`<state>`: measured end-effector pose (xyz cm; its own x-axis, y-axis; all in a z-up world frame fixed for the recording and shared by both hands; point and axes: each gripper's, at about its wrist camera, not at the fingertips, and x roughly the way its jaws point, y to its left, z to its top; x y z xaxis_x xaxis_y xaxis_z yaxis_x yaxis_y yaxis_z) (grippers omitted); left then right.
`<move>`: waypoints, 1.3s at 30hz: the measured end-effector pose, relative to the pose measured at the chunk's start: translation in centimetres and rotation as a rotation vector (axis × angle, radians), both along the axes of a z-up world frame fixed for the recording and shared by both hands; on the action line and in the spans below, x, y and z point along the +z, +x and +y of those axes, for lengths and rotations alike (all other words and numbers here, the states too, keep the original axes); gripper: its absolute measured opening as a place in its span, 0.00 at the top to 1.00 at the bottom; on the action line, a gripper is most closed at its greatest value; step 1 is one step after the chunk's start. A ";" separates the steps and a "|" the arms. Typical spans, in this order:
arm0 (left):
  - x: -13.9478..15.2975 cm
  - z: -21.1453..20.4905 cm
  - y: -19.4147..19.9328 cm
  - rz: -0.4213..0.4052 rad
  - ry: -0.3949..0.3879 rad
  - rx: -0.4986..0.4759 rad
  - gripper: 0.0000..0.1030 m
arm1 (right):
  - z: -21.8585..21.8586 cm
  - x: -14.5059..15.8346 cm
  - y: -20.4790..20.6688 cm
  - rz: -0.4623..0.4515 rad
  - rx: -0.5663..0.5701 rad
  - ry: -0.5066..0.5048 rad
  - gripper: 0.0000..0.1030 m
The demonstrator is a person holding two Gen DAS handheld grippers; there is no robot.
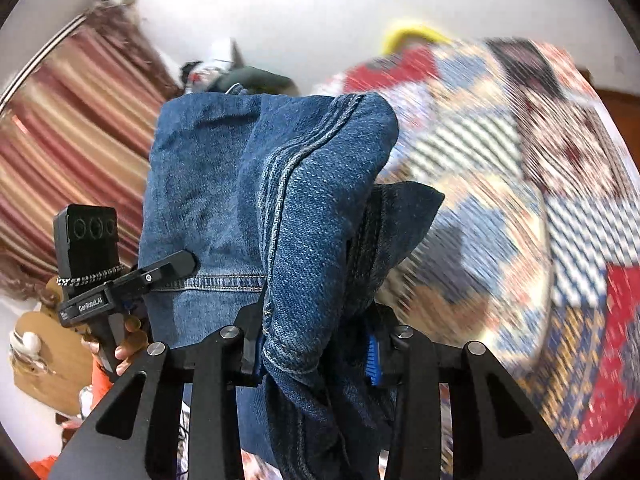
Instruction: Fold large clothes
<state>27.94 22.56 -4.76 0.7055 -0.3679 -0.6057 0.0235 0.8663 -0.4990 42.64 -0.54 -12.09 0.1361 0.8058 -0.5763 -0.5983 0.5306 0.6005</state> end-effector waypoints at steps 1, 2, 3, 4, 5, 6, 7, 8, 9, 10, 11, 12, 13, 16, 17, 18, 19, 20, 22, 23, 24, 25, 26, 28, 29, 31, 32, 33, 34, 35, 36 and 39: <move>0.8 1.3 0.4 -0.008 0.013 0.017 0.55 | 1.4 0.5 -0.1 -0.015 0.008 0.010 0.68; 1.1 2.6 0.3 -0.011 0.019 0.032 0.55 | 2.8 0.9 -0.2 -0.027 0.016 0.015 0.68; 1.3 3.6 0.2 -0.012 0.021 0.046 0.55 | 4.1 1.1 -0.1 -0.034 0.022 0.020 0.68; 1.3 5.2 0.2 -0.007 0.025 0.068 0.55 | 5.3 1.2 0.1 -0.035 0.028 0.022 0.68; 1.0 6.3 0.3 0.001 0.029 0.081 0.55 | 6.3 1.0 0.2 -0.034 0.035 0.021 0.68; 0.6 7.1 0.4 0.009 0.030 0.093 0.55 | 7.7 0.8 0.5 -0.031 0.042 0.015 0.68; -0.2 8.6 0.7 0.027 0.024 0.112 0.55 | 9.1 0.3 1.0 -0.029 0.051 0.005 0.68; -1.1 9.6 1.1 0.043 0.010 0.126 0.55 | 10.4 -0.3 1.5 -0.025 0.058 -0.007 0.68; -2.4 10.8 1.5 0.063 -0.012 0.143 0.55 | 12.0 -1.2 2.1 -0.014 0.065 -0.022 0.68; -3.7 11.7 2.0 0.080 -0.030 0.157 0.55 | 12.9 -1.7 2.6 -0.003 0.066 -0.031 0.68; -5.4 12.9 2.6 0.107 -0.057 0.176 0.55 | 14.0 -2.6 3.1 0.013 0.069 -0.047 0.68; -7.1 13.9 3.3 0.135 -0.077 0.189 0.55 | 15.3 -4.0 3.8 0.028 0.069 -0.070 0.68; -9.0 15.0 4.2 0.160 -0.095 0.199 0.55 | 15.9 -5.0 4.2 0.036 0.068 -0.089 0.68; -15.1 17.2 6.3 0.258 -0.147 0.222 0.54 | 18.4 -9.1 6.1 0.054 0.058 -0.174 0.68; -17.1 17.6 6.9 0.292 -0.165 0.228 0.54 | 19.1 -10.8 6.8 0.067 0.056 -0.205 0.68; -19.7 18.1 7.4 0.335 -0.178 0.240 0.52 | 19.7 -12.6 7.5 0.084 0.056 -0.234 0.68; -21.5 18.5 7.6 0.353 -0.172 0.258 0.45 | 20.0 -13.6 7.7 0.095 0.053 -0.247 0.67; -22.6 18.8 7.7 0.350 -0.156 0.265 0.42 | 20.1 -14.6 8.0 0.101 0.049 -0.252 0.67; -23.1 19.0 7.4 0.329 -0.172 0.254 0.39 | 19.9 -15.9 8.6 0.106 0.034 -0.243 0.59; -23.0 19.0 7.2 0.325 -0.174 0.255 0.38 | 19.8 -16.1 8.5 0.099 0.037 -0.243 0.58; -22.8 18.6 7.0 0.329 -0.150 0.255 0.36 | 19.7 -16.2 8.3 0.075 0.044 -0.257 0.54; -22.6 18.2 6.9 0.337 -0.106 0.255 0.34 | 19.6 -16.2 7.7 0.033 0.047 -0.286 0.45; -22.1 17.9 6.8 0.341 -0.066 0.258 0.32 | 19.4 -16.0 7.2 0.002 0.046 -0.312 0.42; -21.0 16.5 5.9 0.346 0.048 0.269 0.18 | 18.9 -15.7 6.2 -0.052 0.042 -0.351 0.37; -20.6 15.5 5.2 0.354 0.102 0.262 0.16 | 18.4 -15.4 5.7 -0.067 0.037 -0.359 0.36; -20.1 13.8 3.7 0.348 0.170 0.251 0.16 | 17.6 -14.9 5.0 -0.068 0.018 -0.359 0.31; -19.7 13.6 3.0 0.346 0.186 0.249 0.16 | 17.4 -14.8 4.8 -0.053 0.015 -0.353 0.31; -19.4 13.2 2.4 0.342 0.200 0.255 0.16 | 16.8 -14.8 4.4 -0.037 0.013 -0.350 0.31; -18.8 12.7 1.2 0.331 0.214 0.269 0.16 | 16.2 -14.7 4.0 -0.027 0.004 -0.345 0.31; -18.7 12.5 0.4 0.324 0.218 0.283 0.16 | 15.5 -14.7 3.5 -0.023 -0.005 -0.342 0.31; -18.3 12.2 -0.6 0.325 0.213 0.296 0.14 | 15.0 -14.5 3.0 -0.018 -0.009 -0.340 0.30; -18.0 11.3 -3.0 0.361 0.229 0.294 0.13 | 13.4 -14.3 1.8 0.007 -0.021 -0.333 0.30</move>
